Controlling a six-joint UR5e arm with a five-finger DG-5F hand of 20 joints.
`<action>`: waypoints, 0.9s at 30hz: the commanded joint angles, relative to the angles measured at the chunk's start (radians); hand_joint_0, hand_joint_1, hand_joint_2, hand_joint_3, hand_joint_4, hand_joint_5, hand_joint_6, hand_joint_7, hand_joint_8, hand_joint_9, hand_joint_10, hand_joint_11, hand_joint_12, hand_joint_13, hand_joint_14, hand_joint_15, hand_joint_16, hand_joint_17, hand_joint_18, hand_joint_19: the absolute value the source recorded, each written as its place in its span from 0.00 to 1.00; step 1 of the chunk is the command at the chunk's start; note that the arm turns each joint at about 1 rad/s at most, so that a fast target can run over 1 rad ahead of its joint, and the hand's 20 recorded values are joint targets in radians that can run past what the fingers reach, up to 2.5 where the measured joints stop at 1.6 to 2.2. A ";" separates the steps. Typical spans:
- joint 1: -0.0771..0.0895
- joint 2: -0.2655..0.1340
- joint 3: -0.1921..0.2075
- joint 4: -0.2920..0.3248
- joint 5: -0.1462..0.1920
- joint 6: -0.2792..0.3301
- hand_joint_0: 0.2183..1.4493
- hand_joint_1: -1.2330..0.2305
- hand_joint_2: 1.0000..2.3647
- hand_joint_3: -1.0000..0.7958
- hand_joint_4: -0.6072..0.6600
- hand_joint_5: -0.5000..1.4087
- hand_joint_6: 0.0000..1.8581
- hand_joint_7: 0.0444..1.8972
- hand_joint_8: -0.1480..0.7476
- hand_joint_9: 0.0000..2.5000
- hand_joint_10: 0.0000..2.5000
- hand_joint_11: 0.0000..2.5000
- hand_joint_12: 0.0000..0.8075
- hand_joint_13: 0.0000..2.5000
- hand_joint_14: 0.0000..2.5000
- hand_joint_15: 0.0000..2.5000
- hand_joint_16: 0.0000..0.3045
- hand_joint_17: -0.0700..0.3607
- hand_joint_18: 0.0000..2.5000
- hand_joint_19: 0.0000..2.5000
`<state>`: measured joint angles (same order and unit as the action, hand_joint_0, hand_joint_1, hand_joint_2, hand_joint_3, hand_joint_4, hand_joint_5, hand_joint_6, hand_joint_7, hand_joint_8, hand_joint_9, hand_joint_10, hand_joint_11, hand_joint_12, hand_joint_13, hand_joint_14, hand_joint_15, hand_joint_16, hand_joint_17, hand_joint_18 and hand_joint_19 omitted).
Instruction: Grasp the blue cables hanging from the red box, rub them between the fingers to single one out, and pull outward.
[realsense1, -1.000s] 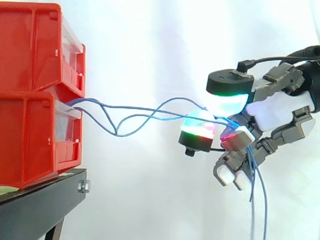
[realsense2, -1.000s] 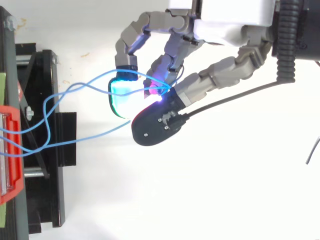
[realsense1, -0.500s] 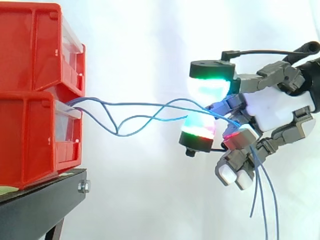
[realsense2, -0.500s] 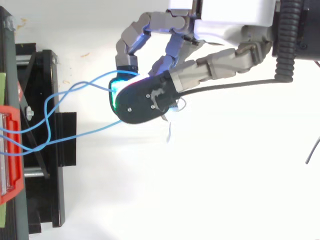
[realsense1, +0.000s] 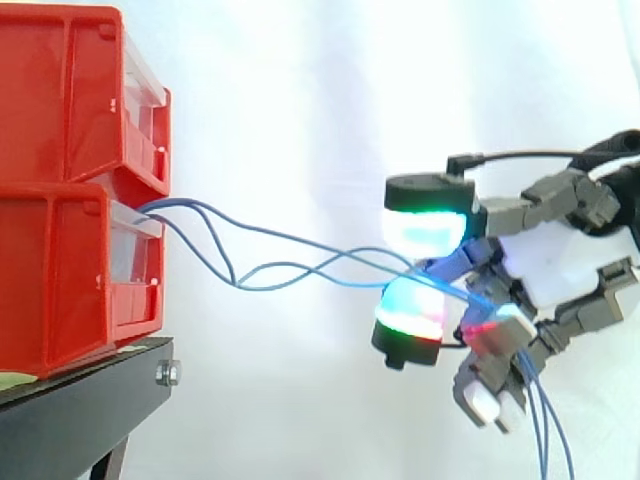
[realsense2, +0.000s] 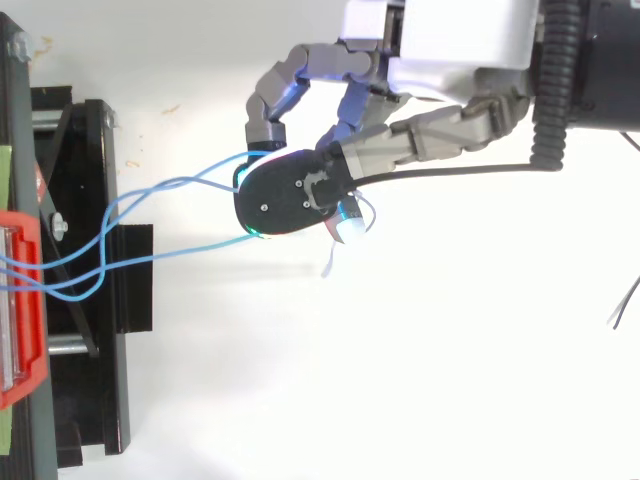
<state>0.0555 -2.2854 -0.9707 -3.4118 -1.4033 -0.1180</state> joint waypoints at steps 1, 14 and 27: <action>0.000 0.000 -0.049 0.086 0.000 0.005 0.29 0.48 0.00 0.28 0.52 0.19 0.46 0.45 0.49 0.51 0.01 0.39 0.46 0.37 0.01 0.27 0.17 0.43 0.27 0.31; -0.006 -0.002 -0.056 0.131 -0.010 0.005 0.31 0.49 0.00 0.31 0.52 0.19 0.44 0.45 0.49 0.51 0.01 0.39 0.46 0.37 0.01 0.27 0.17 0.43 0.28 0.31; -0.008 -0.078 -0.040 0.169 -0.023 0.040 0.31 0.49 0.00 0.31 0.53 0.20 0.42 0.46 0.49 0.51 0.01 0.39 0.46 0.38 0.01 0.28 0.17 0.43 0.29 0.32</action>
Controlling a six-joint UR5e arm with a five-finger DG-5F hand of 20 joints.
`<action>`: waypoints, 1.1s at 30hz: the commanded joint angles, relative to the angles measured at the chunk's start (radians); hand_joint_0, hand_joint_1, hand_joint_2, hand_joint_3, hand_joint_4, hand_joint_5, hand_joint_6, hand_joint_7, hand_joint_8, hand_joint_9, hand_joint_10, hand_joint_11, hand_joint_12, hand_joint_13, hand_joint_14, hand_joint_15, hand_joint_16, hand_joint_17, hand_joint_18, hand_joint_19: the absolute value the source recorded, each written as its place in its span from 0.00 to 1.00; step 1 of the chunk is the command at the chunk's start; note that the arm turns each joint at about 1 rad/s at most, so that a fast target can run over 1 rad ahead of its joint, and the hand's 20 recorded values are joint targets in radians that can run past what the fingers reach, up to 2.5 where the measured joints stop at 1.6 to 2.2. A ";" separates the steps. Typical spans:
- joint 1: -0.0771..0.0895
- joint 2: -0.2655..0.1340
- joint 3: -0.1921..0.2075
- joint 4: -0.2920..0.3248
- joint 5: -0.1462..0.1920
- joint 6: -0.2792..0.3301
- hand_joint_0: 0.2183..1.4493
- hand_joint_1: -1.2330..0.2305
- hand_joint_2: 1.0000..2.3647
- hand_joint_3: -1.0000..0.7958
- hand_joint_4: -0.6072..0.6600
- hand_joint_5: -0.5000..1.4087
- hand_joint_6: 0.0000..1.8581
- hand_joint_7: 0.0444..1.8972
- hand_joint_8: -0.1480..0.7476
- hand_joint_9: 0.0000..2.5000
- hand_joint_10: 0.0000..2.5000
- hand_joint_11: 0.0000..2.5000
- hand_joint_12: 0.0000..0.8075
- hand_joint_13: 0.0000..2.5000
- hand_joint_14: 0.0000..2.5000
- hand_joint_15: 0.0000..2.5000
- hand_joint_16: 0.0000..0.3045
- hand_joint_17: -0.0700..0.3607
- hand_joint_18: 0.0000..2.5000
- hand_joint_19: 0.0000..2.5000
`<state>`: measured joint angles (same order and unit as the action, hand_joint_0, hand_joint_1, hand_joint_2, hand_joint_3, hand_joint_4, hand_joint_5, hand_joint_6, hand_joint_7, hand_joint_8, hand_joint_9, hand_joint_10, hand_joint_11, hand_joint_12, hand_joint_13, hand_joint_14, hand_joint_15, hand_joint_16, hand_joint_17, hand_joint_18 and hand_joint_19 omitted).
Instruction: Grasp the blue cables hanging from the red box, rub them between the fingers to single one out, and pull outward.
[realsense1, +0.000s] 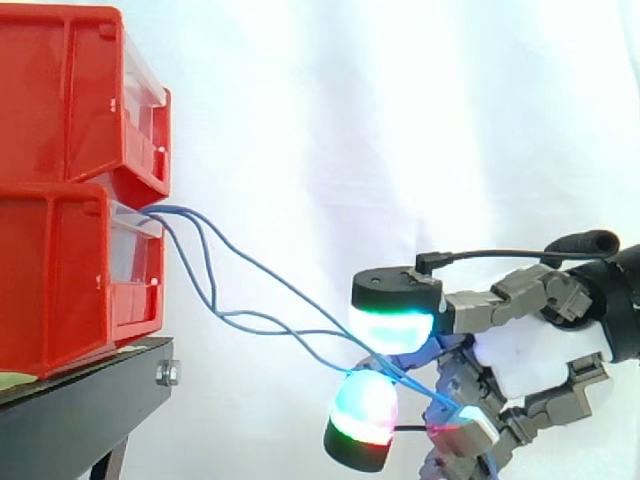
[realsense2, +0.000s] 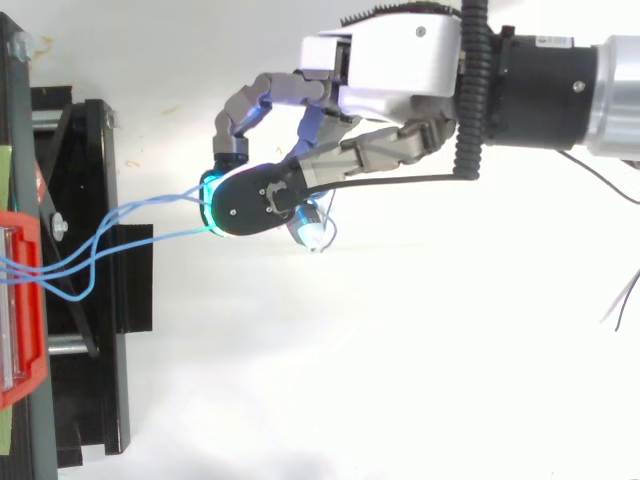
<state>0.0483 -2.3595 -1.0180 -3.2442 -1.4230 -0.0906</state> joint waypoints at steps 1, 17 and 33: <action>-0.001 -0.004 0.013 0.000 -0.002 0.012 0.31 0.49 0.00 0.31 0.53 0.20 0.42 0.46 0.49 0.51 0.01 0.39 0.46 0.38 0.01 0.28 0.17 0.43 0.29 0.32; 0.005 -0.004 -0.002 0.038 -0.001 -0.009 0.32 0.34 0.01 0.40 0.53 0.18 0.47 0.46 0.49 0.49 0.01 0.40 0.47 0.37 0.01 0.28 0.17 0.44 0.29 0.31; -0.010 -0.004 0.167 -0.170 -0.004 -0.044 0.42 0.22 0.00 0.28 0.44 0.18 0.48 0.48 0.47 0.47 0.01 0.40 0.46 0.35 0.01 0.27 0.16 0.42 0.30 0.29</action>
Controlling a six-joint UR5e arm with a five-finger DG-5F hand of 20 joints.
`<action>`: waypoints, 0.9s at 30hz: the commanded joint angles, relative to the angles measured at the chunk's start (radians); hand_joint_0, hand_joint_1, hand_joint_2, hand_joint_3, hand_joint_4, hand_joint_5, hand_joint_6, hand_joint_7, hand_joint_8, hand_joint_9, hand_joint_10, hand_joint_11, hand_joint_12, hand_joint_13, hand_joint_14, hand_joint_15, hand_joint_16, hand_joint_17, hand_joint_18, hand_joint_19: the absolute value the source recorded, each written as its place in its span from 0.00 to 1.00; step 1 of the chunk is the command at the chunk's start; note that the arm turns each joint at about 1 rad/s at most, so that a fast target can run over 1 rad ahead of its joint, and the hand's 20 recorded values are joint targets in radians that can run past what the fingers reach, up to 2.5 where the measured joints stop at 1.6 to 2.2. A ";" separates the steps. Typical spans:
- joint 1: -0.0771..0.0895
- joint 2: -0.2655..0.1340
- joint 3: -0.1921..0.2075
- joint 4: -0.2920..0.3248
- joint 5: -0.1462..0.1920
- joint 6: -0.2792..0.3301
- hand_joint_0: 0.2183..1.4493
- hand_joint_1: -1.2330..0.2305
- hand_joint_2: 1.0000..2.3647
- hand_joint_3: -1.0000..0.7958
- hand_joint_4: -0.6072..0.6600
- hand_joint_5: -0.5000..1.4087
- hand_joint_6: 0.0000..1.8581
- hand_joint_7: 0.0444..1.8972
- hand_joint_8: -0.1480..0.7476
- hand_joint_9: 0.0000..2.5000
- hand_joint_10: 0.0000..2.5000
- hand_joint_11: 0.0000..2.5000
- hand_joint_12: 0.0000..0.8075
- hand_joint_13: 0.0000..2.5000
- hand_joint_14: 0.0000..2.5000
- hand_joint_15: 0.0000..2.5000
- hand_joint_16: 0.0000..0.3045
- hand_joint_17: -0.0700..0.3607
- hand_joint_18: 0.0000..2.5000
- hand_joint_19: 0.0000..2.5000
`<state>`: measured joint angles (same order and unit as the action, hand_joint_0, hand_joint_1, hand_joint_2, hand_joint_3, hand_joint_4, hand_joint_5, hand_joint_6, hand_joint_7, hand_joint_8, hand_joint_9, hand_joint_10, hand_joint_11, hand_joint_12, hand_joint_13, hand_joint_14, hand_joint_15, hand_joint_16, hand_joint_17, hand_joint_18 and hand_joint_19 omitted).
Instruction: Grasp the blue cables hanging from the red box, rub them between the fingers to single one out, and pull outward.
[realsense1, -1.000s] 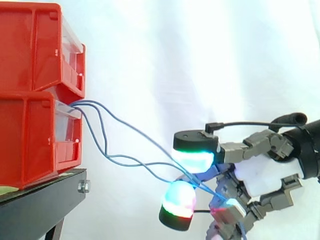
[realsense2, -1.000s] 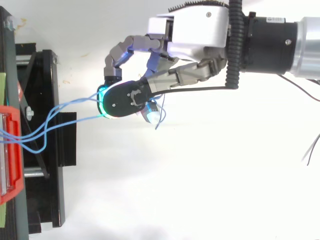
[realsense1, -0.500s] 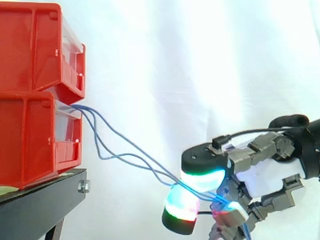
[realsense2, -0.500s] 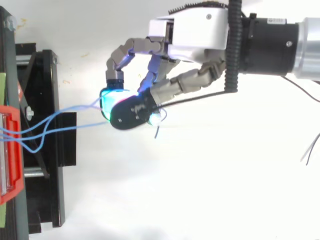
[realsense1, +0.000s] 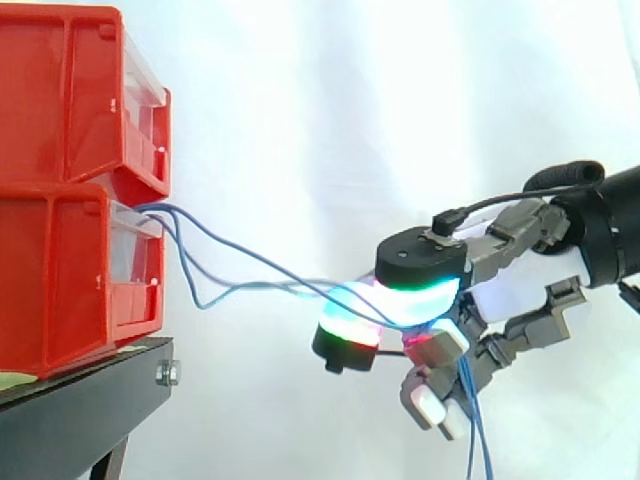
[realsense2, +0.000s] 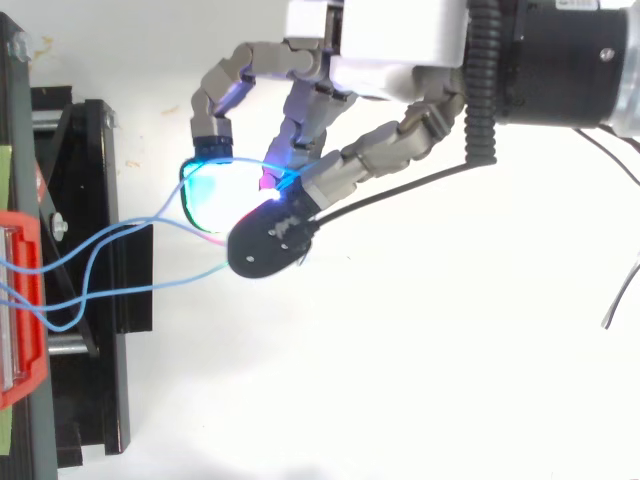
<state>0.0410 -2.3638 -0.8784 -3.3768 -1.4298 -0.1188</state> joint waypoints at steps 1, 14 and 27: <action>-0.003 0.000 0.030 -0.041 0.003 -0.019 0.42 0.21 0.00 0.28 0.44 0.18 0.48 0.48 0.47 0.47 0.01 0.40 0.46 0.35 0.01 0.26 0.16 0.42 0.30 0.29; -0.006 0.000 0.088 -0.138 0.002 -0.025 0.30 0.24 0.00 0.28 0.44 0.21 0.47 0.50 0.45 0.52 0.01 0.39 0.44 0.36 0.01 0.27 0.15 0.41 0.31 0.29; -0.006 0.000 0.085 -0.170 0.003 -0.028 0.22 0.39 0.00 0.28 0.37 0.23 0.41 0.54 0.42 0.52 0.01 0.32 0.45 0.33 0.01 0.25 0.16 0.42 0.26 0.29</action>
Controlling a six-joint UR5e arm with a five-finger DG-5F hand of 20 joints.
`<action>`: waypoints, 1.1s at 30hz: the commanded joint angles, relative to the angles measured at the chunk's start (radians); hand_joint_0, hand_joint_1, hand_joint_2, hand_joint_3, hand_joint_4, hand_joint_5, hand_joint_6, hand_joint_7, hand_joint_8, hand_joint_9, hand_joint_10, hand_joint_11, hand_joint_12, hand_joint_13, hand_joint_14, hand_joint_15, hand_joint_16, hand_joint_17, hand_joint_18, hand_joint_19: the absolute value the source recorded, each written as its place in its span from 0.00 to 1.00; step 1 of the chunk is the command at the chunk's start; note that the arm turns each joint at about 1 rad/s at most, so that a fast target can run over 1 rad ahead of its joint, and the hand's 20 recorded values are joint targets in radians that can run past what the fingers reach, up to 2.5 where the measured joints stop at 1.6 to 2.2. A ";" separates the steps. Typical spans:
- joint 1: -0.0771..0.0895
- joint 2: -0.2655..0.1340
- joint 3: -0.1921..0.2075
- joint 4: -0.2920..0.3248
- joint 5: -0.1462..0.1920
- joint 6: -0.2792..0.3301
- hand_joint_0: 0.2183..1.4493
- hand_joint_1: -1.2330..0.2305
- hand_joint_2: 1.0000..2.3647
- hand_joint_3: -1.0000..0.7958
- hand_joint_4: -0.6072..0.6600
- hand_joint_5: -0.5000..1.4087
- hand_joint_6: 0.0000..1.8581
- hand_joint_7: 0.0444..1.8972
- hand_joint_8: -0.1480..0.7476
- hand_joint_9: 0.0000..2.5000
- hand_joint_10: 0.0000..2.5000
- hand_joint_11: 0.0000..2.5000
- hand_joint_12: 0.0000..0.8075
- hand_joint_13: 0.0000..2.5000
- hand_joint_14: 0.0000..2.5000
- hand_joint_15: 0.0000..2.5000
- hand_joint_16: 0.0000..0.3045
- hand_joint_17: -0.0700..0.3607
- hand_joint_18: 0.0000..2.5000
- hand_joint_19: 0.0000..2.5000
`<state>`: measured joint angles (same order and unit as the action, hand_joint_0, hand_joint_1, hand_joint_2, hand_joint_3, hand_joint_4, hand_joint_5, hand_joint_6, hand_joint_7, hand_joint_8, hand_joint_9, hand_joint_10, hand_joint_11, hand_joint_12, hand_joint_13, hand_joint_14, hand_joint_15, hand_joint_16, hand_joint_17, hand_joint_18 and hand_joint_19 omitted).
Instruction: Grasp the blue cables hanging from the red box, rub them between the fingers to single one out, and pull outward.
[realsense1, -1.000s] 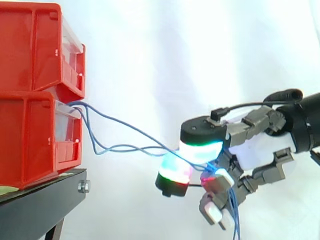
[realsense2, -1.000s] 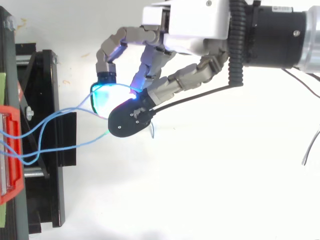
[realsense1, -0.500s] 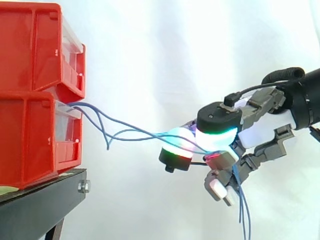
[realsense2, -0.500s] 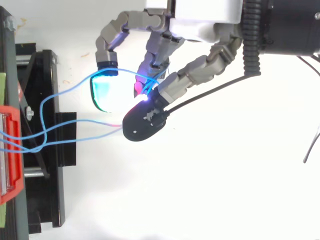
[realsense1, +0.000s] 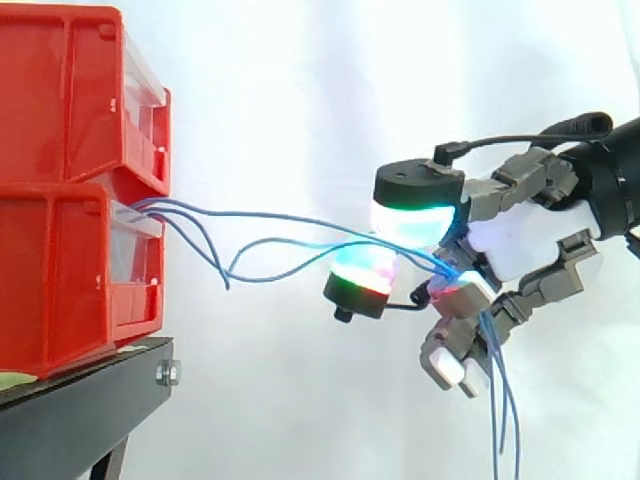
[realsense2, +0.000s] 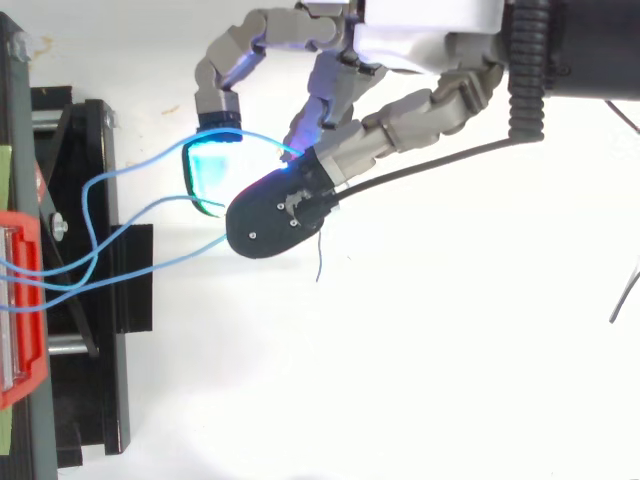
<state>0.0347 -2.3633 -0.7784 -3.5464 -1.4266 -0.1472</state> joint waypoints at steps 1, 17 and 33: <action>0.002 -0.001 -0.032 0.001 0.000 0.001 0.22 0.39 0.00 0.28 0.37 0.23 0.41 0.54 0.42 0.51 0.01 0.31 0.45 0.34 0.01 0.24 0.16 0.42 0.26 0.29; 0.001 -0.001 -0.079 0.104 -0.008 0.000 0.37 0.24 0.01 0.35 0.44 0.20 0.48 0.50 0.46 0.48 0.01 0.37 0.45 0.34 0.01 0.26 0.15 0.41 0.27 0.30; -0.004 -0.001 -0.019 0.012 -0.009 -0.012 0.29 0.26 0.00 0.28 0.41 0.21 0.43 0.52 0.36 0.30 0.00 0.12 0.37 0.12 0.00 0.06 0.13 0.37 0.04 0.08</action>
<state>0.0309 -2.3636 -0.8000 -3.5296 -1.4358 -0.1590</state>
